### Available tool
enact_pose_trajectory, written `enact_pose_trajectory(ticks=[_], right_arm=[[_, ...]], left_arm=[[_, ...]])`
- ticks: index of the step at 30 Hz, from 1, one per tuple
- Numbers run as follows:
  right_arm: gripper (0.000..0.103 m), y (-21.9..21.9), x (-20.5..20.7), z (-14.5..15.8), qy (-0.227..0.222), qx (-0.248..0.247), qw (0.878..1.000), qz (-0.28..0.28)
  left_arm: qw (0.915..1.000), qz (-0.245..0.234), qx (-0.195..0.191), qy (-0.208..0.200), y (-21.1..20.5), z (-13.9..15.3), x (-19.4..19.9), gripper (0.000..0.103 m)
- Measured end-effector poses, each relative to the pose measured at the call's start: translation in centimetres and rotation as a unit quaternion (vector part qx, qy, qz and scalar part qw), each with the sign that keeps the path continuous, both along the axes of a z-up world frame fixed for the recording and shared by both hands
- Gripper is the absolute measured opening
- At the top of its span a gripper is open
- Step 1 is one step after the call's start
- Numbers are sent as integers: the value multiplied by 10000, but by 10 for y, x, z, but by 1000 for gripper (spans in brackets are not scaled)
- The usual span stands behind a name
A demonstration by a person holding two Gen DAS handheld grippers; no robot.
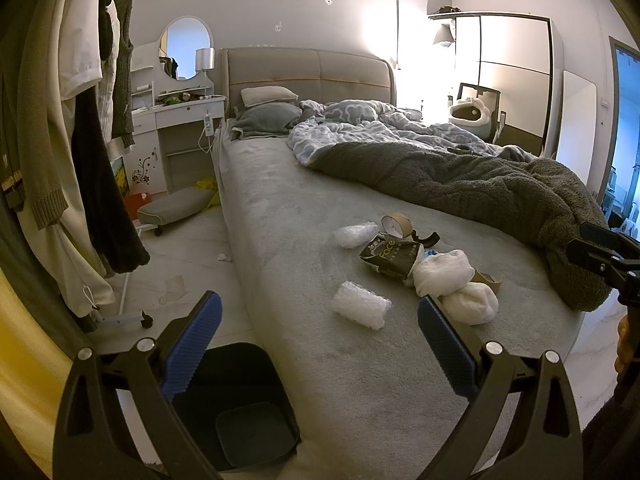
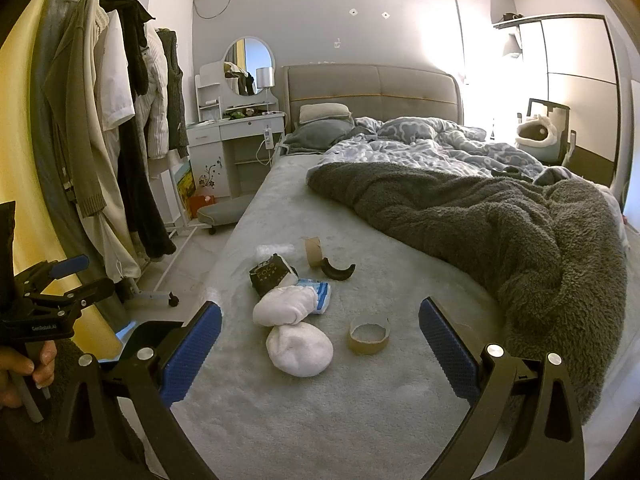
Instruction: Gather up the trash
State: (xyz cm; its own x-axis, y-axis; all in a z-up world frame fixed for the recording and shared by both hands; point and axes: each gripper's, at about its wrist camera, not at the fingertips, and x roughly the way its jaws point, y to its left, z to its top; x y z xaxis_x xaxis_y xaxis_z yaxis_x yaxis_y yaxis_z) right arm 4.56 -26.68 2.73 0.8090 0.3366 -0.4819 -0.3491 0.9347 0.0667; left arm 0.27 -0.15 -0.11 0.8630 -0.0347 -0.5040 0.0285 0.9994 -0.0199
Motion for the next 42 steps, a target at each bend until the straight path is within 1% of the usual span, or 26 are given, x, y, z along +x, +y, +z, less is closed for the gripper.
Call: enact_pose_trajectory(ticks=[19, 22, 28, 33, 37, 39, 42], right_arm=[[100, -1, 1, 0, 18, -7, 10000, -3], [100, -2, 1, 1, 18, -15, 10000, 0], [100, -2, 1, -2, 24, -13, 10000, -20], [100, -3, 1, -3, 26, -21, 10000, -16], [100, -3, 1, -3, 42, -31, 10000, -20], [100, -5, 0, -6, 47, -51, 10000, -18], [100, -7, -2, -8, 34, -123, 9999, -9]], left_arm=[[9999, -111, -18, 45, -4, 1, -2, 100], [9999, -139, -66, 62, -3, 2, -2, 100], [9997, -228, 18, 29, -8, 5, -4, 100], [9996, -219, -125, 115, -6, 5, -3, 100], [9997, -159, 3, 181, -11, 6, -1, 100], [9995, -250, -57, 202, -11, 7, -1, 100], [9983, -383, -282, 342, -8, 10, 2, 100]])
